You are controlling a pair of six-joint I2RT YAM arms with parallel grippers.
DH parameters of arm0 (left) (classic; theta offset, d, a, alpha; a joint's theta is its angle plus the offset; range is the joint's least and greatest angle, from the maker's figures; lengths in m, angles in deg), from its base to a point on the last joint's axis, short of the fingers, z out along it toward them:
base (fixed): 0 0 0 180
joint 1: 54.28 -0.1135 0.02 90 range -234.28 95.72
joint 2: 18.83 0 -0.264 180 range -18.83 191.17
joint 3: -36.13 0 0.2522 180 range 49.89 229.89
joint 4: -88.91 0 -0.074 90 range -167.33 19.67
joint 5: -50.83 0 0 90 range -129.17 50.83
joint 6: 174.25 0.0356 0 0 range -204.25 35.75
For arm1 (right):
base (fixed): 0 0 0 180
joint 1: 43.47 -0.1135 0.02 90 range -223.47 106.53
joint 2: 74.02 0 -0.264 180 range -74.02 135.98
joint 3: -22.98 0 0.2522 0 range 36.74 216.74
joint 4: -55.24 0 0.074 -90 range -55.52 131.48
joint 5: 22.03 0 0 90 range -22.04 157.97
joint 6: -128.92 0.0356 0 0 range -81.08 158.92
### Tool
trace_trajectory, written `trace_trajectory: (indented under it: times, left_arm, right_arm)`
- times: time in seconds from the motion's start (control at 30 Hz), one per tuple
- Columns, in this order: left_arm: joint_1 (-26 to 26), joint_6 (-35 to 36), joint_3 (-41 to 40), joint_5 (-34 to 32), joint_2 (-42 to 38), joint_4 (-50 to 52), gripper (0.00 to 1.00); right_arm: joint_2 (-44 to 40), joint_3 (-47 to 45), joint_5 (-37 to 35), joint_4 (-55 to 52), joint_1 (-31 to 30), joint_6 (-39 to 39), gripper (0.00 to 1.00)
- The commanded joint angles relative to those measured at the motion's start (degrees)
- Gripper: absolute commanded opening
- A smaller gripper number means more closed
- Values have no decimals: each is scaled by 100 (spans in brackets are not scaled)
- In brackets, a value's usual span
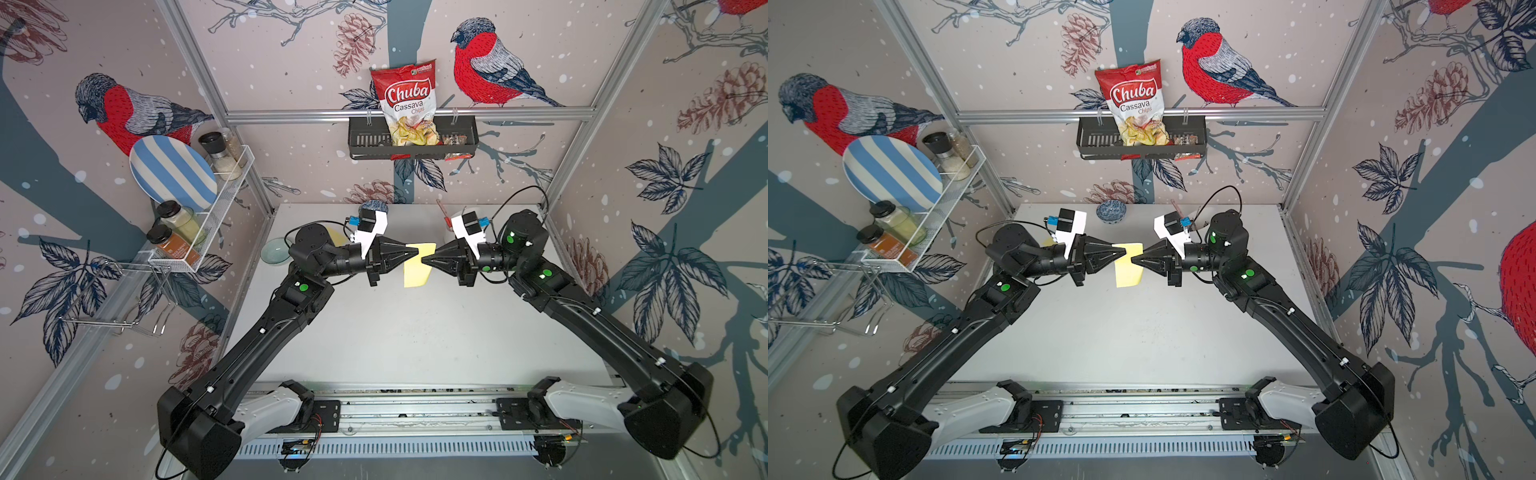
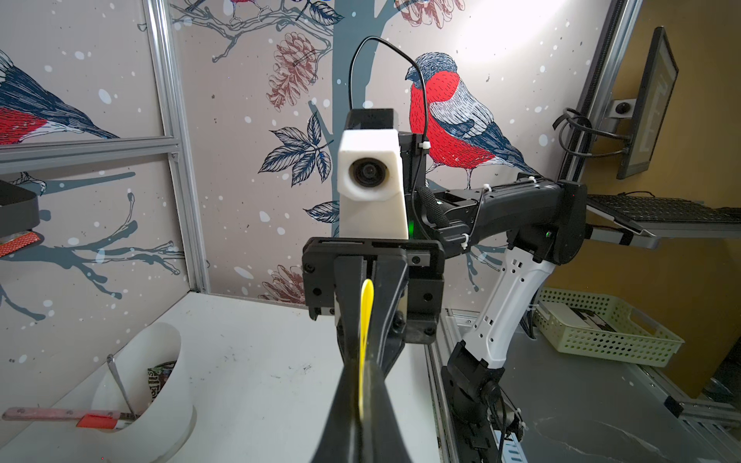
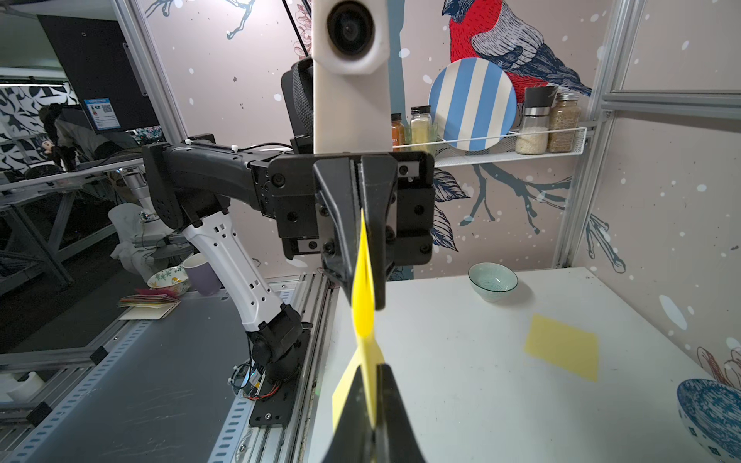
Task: Fold the square paper along the opposite sides
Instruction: Smooth out the paper.
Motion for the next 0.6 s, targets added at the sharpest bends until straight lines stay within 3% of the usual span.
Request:
trace_trajectory:
  times: [0.0, 0.03, 0.07, 0.1, 0.13, 0.17, 0.33, 0.4, 0.43, 0.47, 0.5, 0.57]
  left_arm:
    - [-3, 118, 83, -53, -14, 47, 0]
    - [-4, 146, 116, -70, -16, 87, 0]
    - [-2, 164, 141, -71, -14, 114, 0]
    - [1, 186, 169, -73, -26, 131, 0]
    - [-5, 190, 183, -78, -32, 128, 0]
    - [-5, 199, 208, -81, -44, 136, 0]
    - [-5, 259, 294, -118, -84, 194, 0]
    - [-5, 261, 322, -126, -92, 191, 0]
    - [3, 261, 333, -128, -92, 191, 0]
    - [0, 261, 346, -134, -101, 190, 0]
    - [-4, 260, 356, -140, -110, 183, 0]
    - [1, 259, 384, -144, -119, 170, 0]
  right_arm:
    - [-45, -26, 107, 123, -4, -28, 4]
    - [-45, -45, 113, 126, -5, -43, 15]
    - [-45, -63, 125, 139, -4, -41, 19]
    - [-52, -86, 129, 151, -2, -41, 19]
    - [-54, -108, 129, 168, -4, -30, 6]
    - [-54, -126, 129, 183, -12, -21, 0]
    - [-102, -204, 139, 257, -41, -6, 1]
    - [-122, -223, 149, 257, -42, -21, 19]
    - [-124, -239, 151, 257, -39, -21, 18]
    - [-130, -254, 153, 257, -39, -21, 4]
    - [-145, -267, 139, 266, -48, -21, 0]
    - [-150, -300, 196, 250, -55, -37, 0]
